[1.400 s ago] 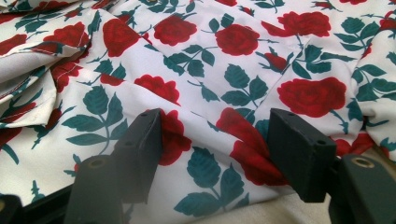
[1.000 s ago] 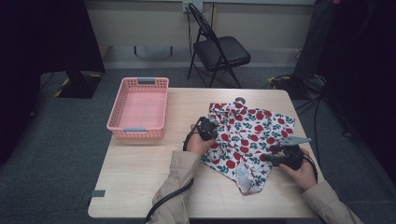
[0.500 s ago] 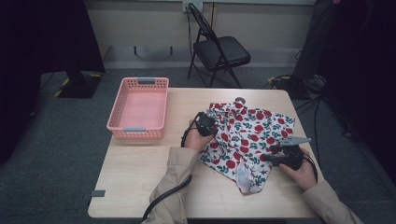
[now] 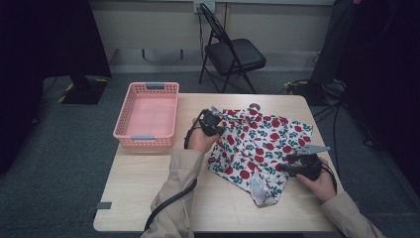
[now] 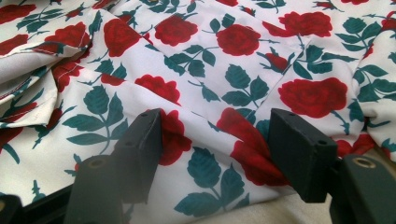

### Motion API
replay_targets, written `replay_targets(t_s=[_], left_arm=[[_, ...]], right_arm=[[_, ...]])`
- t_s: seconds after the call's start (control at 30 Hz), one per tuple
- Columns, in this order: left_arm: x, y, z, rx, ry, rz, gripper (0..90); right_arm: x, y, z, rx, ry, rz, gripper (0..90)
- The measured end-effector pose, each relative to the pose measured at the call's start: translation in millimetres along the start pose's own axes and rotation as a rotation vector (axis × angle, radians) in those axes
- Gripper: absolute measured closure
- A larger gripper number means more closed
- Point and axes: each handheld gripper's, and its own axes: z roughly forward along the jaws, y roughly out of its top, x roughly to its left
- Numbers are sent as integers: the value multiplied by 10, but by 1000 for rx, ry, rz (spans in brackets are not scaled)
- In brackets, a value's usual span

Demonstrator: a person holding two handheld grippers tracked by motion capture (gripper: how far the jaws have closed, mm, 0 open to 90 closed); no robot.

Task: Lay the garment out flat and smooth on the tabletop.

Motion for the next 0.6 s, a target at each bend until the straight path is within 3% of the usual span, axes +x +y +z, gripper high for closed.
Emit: replay_targets(t_s=[0.33, 0.6], left_arm=[[240, 69, -199, -25, 47, -12, 896], [530, -8, -395, -33, 113, -44, 895]], right_arm=[[-3, 0, 0, 0, 3, -2, 354], [-7, 0, -1, 1, 6, -4, 353]])
